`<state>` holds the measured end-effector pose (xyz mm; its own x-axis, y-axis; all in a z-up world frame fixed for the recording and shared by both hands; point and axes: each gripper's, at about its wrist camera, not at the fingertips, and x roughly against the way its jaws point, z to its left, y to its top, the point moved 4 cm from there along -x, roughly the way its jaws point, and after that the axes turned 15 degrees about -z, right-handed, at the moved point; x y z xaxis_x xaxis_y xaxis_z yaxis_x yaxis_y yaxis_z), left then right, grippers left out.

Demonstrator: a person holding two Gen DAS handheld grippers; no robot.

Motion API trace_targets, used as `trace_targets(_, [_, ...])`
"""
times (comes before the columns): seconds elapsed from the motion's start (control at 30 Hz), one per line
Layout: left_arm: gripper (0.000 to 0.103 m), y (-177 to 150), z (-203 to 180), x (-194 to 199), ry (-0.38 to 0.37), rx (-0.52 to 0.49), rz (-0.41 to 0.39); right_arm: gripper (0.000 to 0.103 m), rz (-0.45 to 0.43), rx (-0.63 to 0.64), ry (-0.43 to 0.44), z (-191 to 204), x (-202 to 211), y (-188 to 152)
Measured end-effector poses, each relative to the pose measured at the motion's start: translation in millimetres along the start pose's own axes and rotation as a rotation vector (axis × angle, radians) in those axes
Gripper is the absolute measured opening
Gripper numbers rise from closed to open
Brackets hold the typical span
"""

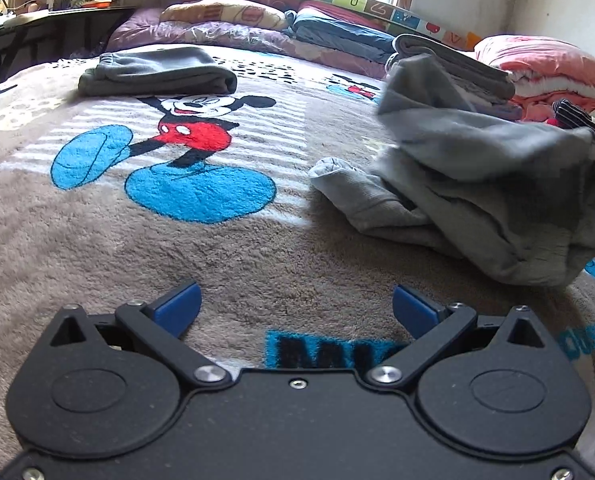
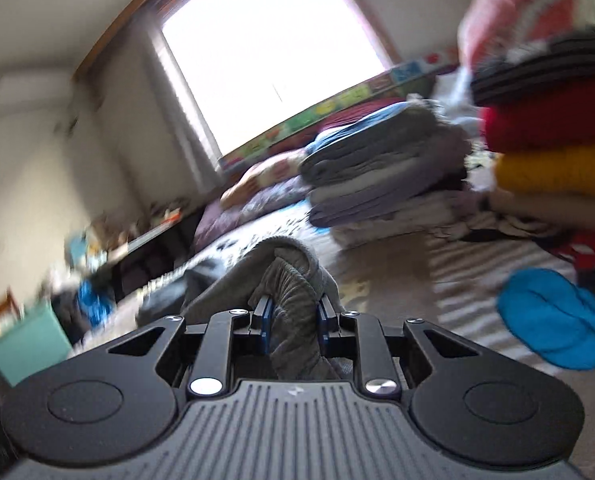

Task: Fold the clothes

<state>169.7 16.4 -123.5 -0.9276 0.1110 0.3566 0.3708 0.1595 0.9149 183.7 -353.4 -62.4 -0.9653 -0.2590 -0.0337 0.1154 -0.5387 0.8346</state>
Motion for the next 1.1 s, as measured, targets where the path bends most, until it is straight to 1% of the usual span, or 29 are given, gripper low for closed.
trace_targets(0.1, [0.102,0.1,-1.6,0.6,0.004,-0.009,-0.005,0.023,-0.029,-0.124,-0.050,-28.7,4.0,10.5])
trace_targets(0.13, [0.102,0.2,-2.2,0.7,0.006,-0.012,-0.006,0.023,-0.038,-0.183,-0.076,-42.5,7.0,11.8])
trace_targets(0.17, [0.102,0.2,-2.7,0.9,0.007,-0.015,-0.008,0.023,-0.047,-0.245,-0.103,-56.8,10.2,12.7])
trace_targets(0.3, [0.101,1.5,-7.0,3.5,0.010,-0.035,-0.020,0.023,-0.084,-0.412,-0.235,-105.3,23.6,10.0])
trace_targets(0.37, [0.101,4.6,-12.7,7.2,-0.004,-0.043,-0.038,0.023,-0.105,-0.447,-0.288,-120.7,28.7,10.4])
trace_targets(0.43, [0.101,7.9,-19.1,10.6,-0.022,-0.046,-0.056,0.023,-0.134,-0.428,-0.314,-123.3,32.6,14.5])
trace_targets(0.53, [0.100,13.0,-27.0,6.7,-0.049,-0.006,-0.043,0.023,-0.178,-0.370,-0.333,-121.7,35.8,23.0])
trace_targets(0.63, [0.096,17.8,-30.3,-5.8,-0.066,0.080,-0.009,0.023,-0.187,-0.359,-0.342,-125.4,37.1,25.4])
trace_targets(0.67, [0.095,20.4,-29.2,-11.5,-0.069,0.131,0.006,0.023,-0.187,-0.361,-0.345,-127.6,38.0,25.5])
trace_targets(0.73, [0.093,26.6,-22.8,-24.2,-0.088,0.290,0.035,0.023,-0.180,-0.360,-0.350,-130.1,40.2,24.2])
trace_targets(0.77, [0.093,30.6,-18.5,-29.6,-0.085,0.366,0.045,0.023,-0.175,-0.354,-0.355,-130.5,37.8,23.2])
trace_targets(0.87, [0.090,43.5,-1.1,-50.1,-0.059,0.594,0.085,0.023,-0.169,-0.345,-0.363,-132.7,36.3,21.8])
trace_targets(0.93, [0.083,51.5,10.9,-65.3,-0.022,0.710,0.112,0.023,-0.165,-0.342,-0.371,-134.4,36.0,21.2])
trace_targets(0.97, [0.079,55.3,15.1,-72.3,-0.002,0.734,0.121,0.023,-0.163,-0.343,-0.375,-135.4,35.7,20.7])
trace_targets(1.0, [0.069,58.6,17.2,-81.5,0.020,0.730,0.146,0.023,-0.161,-0.344,-0.380,-136.5,35.4,20.3])
trace_targets(1.03, [0.068,61.9,18.8,-90.4,0.041,0.722,0.172,0.023,-0.159,-0.346,-0.383,-137.5,34.8,20.0])
trace_targets(1.07, [0.067,64.7,14.6,-96.9,0.039,0.669,0.200,0.023,-0.157,-0.349,-0.386,-138.6,34.0,19.7])
trace_targets(1.1, [0.060,67.5,10.5,-103.3,0.038,0.616,0.228,0.023,-0.152,-0.349,-0.388,-139.2,33.0,19.5])
